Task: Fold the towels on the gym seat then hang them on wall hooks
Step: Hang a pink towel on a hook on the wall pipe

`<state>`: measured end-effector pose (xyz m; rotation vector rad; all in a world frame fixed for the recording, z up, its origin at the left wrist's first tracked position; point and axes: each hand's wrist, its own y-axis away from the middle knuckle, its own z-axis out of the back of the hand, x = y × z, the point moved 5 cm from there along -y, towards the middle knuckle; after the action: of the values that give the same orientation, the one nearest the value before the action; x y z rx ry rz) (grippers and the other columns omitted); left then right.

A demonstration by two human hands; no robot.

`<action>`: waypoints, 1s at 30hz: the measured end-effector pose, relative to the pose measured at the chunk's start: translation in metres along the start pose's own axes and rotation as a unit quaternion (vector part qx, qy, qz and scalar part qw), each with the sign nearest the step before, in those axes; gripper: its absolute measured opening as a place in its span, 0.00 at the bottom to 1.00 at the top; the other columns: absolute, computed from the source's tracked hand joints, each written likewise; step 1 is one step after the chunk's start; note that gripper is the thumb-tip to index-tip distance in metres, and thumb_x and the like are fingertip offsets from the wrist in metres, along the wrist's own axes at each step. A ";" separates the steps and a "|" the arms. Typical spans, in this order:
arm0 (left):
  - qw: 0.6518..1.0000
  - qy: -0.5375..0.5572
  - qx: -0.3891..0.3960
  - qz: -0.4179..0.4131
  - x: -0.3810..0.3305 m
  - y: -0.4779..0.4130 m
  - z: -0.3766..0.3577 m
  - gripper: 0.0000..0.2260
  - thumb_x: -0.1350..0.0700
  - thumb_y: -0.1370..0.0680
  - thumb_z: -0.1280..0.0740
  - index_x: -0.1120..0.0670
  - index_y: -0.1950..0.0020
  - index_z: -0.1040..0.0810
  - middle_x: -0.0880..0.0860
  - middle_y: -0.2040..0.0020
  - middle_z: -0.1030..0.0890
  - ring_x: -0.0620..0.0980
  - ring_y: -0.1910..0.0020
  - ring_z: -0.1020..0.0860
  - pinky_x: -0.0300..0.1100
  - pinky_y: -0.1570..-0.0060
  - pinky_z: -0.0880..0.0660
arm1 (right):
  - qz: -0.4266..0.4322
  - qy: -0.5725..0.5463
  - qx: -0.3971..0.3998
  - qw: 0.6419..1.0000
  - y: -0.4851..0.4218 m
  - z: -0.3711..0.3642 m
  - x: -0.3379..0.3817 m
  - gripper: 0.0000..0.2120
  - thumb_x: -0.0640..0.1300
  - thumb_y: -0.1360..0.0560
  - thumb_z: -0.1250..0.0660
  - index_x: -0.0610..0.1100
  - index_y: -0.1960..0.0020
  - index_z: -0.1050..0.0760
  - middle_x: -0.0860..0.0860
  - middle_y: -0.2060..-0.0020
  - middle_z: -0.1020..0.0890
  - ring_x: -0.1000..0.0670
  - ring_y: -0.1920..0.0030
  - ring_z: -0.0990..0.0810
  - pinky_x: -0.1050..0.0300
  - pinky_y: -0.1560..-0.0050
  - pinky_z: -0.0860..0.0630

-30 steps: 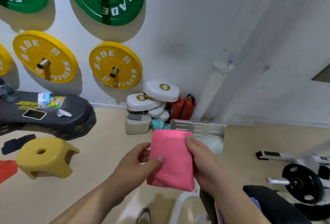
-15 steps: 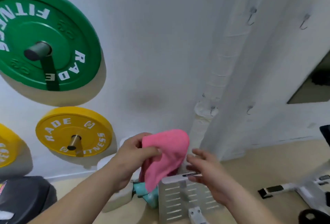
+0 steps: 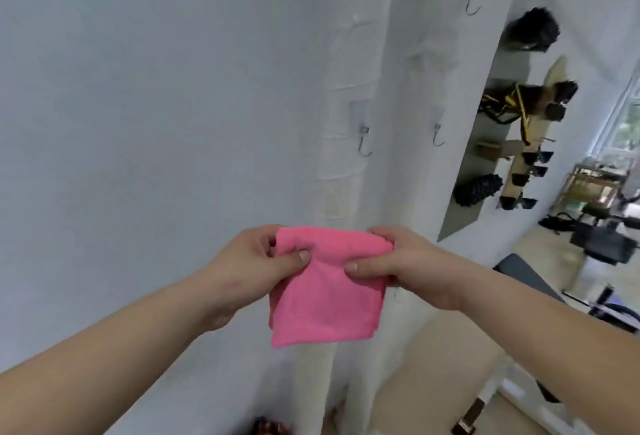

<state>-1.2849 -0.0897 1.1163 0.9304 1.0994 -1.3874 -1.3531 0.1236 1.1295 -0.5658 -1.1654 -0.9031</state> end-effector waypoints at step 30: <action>0.892 -0.106 -0.340 -0.277 -0.362 -0.279 0.042 0.08 0.57 0.22 0.29 0.53 0.44 0.24 0.58 0.54 0.15 0.58 0.55 0.14 0.51 0.53 0.15 | 0.305 0.040 -0.261 0.915 -0.194 0.301 0.328 0.10 0.44 0.23 0.30 0.37 0.51 0.18 0.45 0.61 0.18 0.48 0.64 0.21 0.56 0.61 0.25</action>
<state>-1.5201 -0.0364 1.5069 -0.0601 1.5998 -1.3400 -1.6362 0.1547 1.5227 -1.2363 -0.5910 -0.6695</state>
